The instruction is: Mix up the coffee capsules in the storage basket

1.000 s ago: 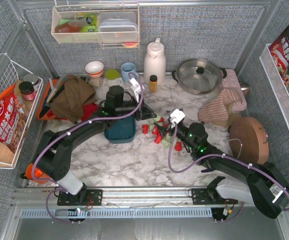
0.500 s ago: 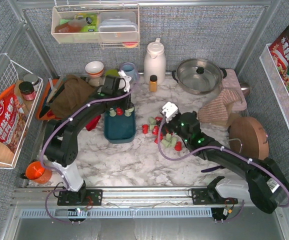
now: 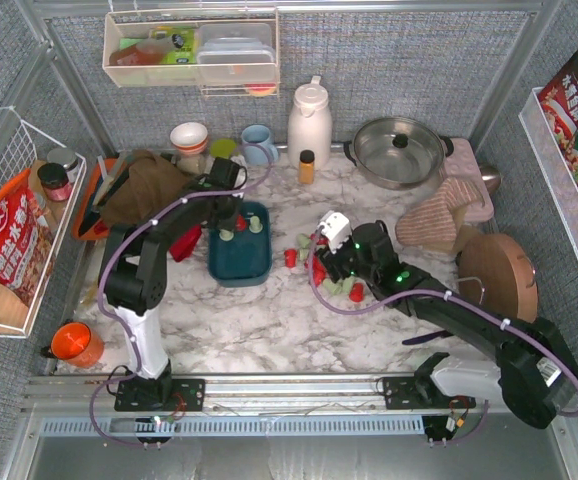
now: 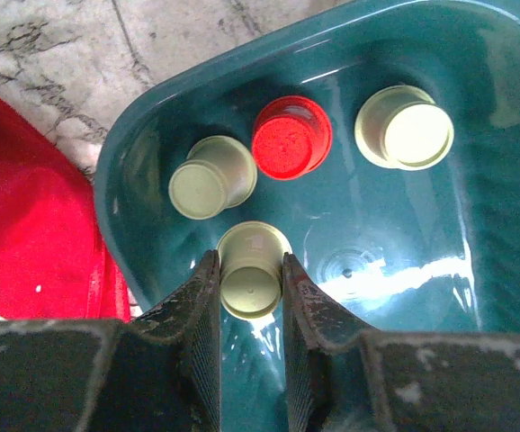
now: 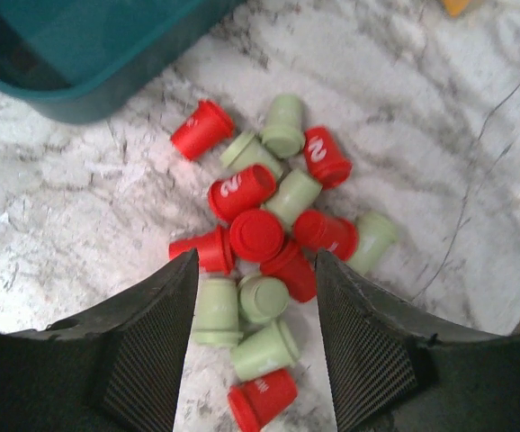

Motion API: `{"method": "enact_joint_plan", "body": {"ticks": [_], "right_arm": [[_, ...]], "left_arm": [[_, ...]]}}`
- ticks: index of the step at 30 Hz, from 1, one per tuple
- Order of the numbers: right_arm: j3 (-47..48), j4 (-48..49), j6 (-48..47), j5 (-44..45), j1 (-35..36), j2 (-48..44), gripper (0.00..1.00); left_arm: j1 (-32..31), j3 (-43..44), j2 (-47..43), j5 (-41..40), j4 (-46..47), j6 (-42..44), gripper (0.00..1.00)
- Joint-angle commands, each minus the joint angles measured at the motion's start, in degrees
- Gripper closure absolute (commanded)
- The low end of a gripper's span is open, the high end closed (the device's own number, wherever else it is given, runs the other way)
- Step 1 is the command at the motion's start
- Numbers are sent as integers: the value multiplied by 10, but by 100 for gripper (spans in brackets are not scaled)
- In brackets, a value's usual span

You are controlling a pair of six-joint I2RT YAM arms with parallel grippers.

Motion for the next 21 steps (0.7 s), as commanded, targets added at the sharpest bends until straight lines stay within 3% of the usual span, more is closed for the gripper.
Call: {"method": "enact_joint_plan", "body": {"ticks": [1, 3, 7, 21], "right_arm": [[-23, -15, 48, 12, 2, -12, 41], [-33, -19, 50, 7, 5, -12, 41], [-31, -44, 50, 3, 10, 0, 42], [39, -168, 74, 61, 31, 89, 47]], "left_arm": [[1, -1, 1, -16, -5, -10, 100], [2, -2, 5, -21, -6, -14, 99], [2, -3, 9, -32, -7, -26, 83], [2, -4, 20, -46, -11, -39, 68]]}}
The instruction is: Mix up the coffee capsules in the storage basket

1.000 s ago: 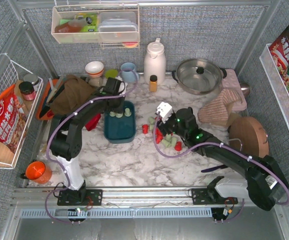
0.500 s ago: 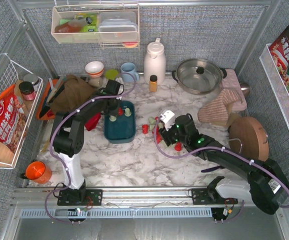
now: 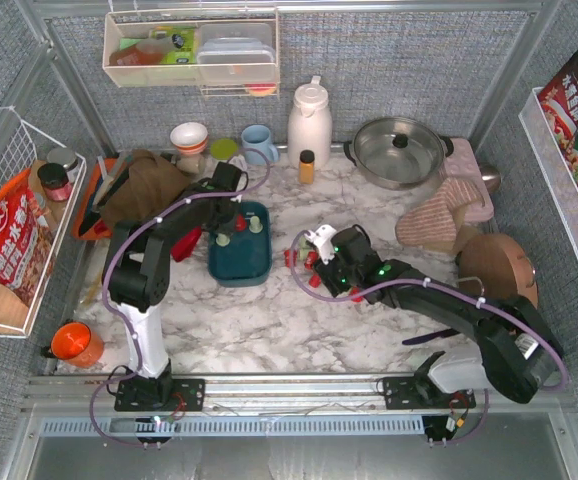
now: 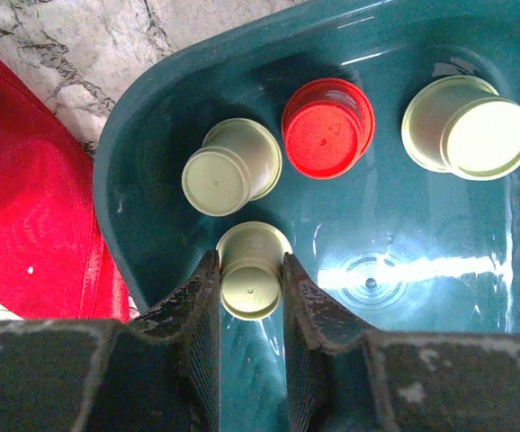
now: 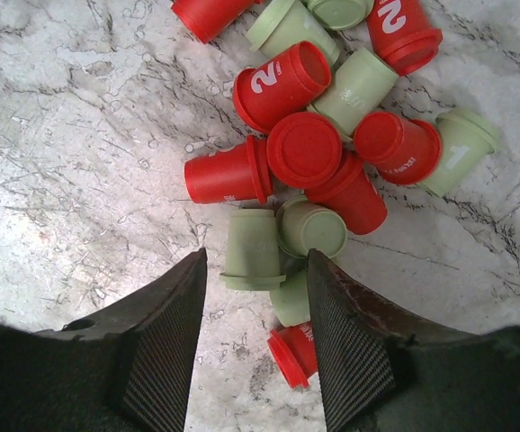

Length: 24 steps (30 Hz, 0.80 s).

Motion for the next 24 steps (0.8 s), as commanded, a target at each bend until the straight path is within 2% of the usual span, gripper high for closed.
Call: {"method": "enact_joint_plan", "body": {"ticks": [1, 14, 24], "right_arm": [[29, -57, 12, 31, 7, 23, 47], [111, -157, -17, 61, 31, 123, 47], [121, -172, -31, 83, 40, 154, 47]], "left_arm": [[1, 2, 2, -6, -2, -9, 66], [1, 5, 2, -22, -11, -8, 50], [0, 8, -33, -10, -9, -12, 46]]}}
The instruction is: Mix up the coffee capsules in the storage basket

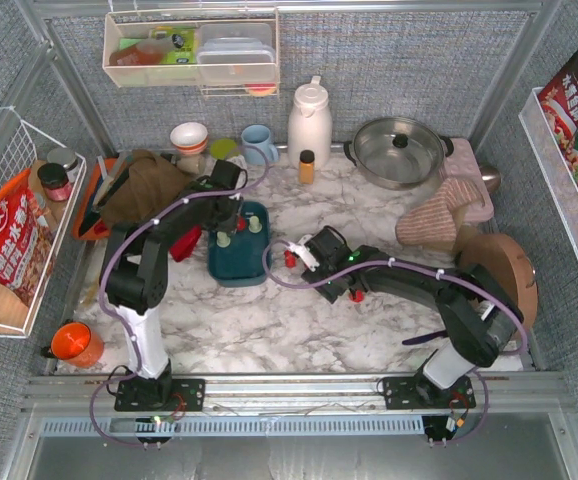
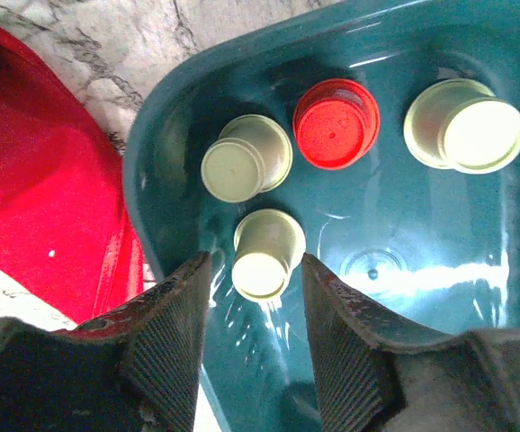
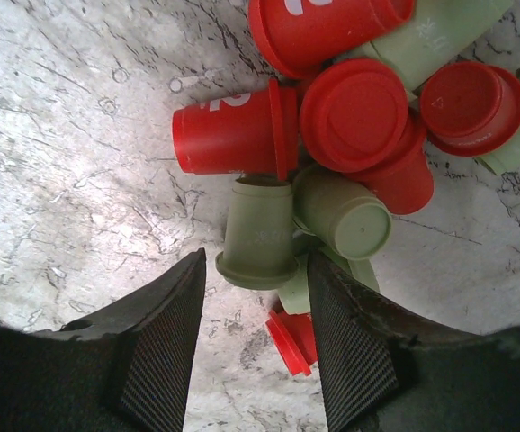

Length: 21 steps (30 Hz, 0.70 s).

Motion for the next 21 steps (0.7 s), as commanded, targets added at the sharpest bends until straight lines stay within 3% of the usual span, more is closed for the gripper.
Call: {"method": "enact_joint_plan", "body": {"ticks": [1, 9, 14, 21], "right_arm": [[5, -14, -9, 15, 2, 11, 47], [15, -21, -17, 13, 5, 24, 56], [10, -13, -25, 9, 6, 17, 68], [-48, 82, -41, -46, 7, -93, 71]], "left_arm": [[1, 1, -36, 18, 7, -3, 45], [0, -21, -103, 79, 48, -3, 43], [0, -34, -134, 100, 72, -6, 42], [-10, -57, -178, 159, 101, 19, 40]]}}
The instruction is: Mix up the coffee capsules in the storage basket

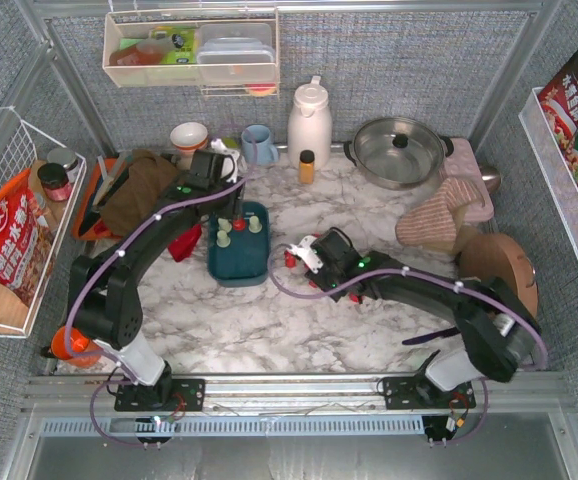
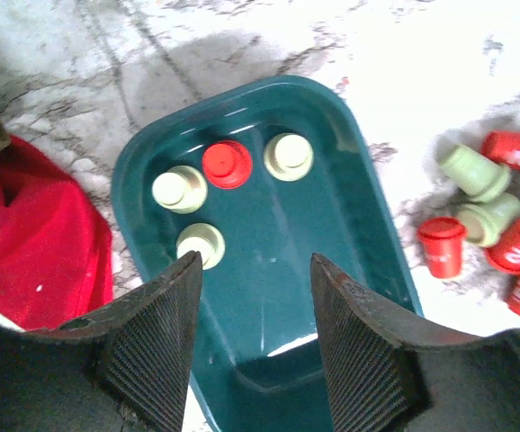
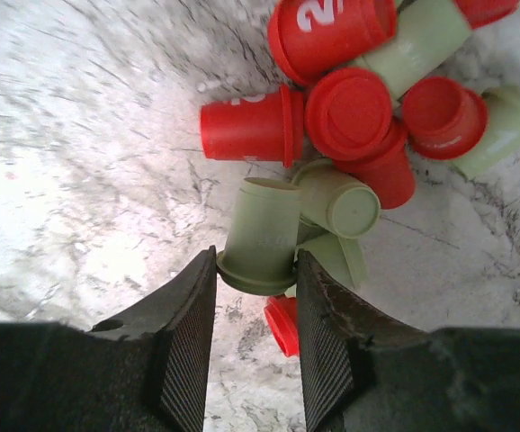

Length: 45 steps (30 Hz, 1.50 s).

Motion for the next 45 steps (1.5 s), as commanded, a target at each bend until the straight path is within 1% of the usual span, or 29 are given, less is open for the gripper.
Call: {"method": "enact_joint_plan", "body": {"ticks": [1, 3, 7, 9, 11, 14, 17, 20, 25, 29, 34, 42, 45], "right_arm": [[-42, 101, -19, -49, 1, -80, 71], [-76, 162, -28, -69, 1, -125, 72], [-163, 337, -51, -128, 1, -203, 72], [-200, 425, -61, -149, 1, -226, 72], [-216, 471, -71, -157, 1, -238, 72], [-224, 496, -82, -164, 0, -246, 72], [-247, 538, -89, -168, -1, -252, 71], [-258, 559, -100, -165, -2, -257, 71], [-255, 569, -110, -149, -4, -251, 71], [-249, 587, -111, -136, -6, -237, 71], [-242, 591, -116, -129, -6, -236, 72], [-250, 595, -126, -117, -6, -259, 71], [-254, 600, -126, -116, -6, -262, 72]], "left_arm": [[-11, -10, -20, 54, 33, 23, 40], [-23, -14, -24, 77, 43, 29, 40], [-62, -42, -35, 148, 92, 48, 38], [-83, -61, -42, 173, 122, 44, 38], [-95, -83, -55, 194, 162, 30, 38], [-100, -114, -77, 235, 226, 3, 37], [-100, -140, -92, 294, 278, -19, 37], [-108, -146, -94, 342, 296, -23, 37], [-120, -150, -93, 398, 312, -23, 37], [-126, -144, -86, 427, 306, -23, 36], [-129, -130, -76, 446, 282, -17, 39], [-131, -111, -56, 460, 258, -20, 43], [-131, -109, -53, 462, 256, -21, 46]]}}
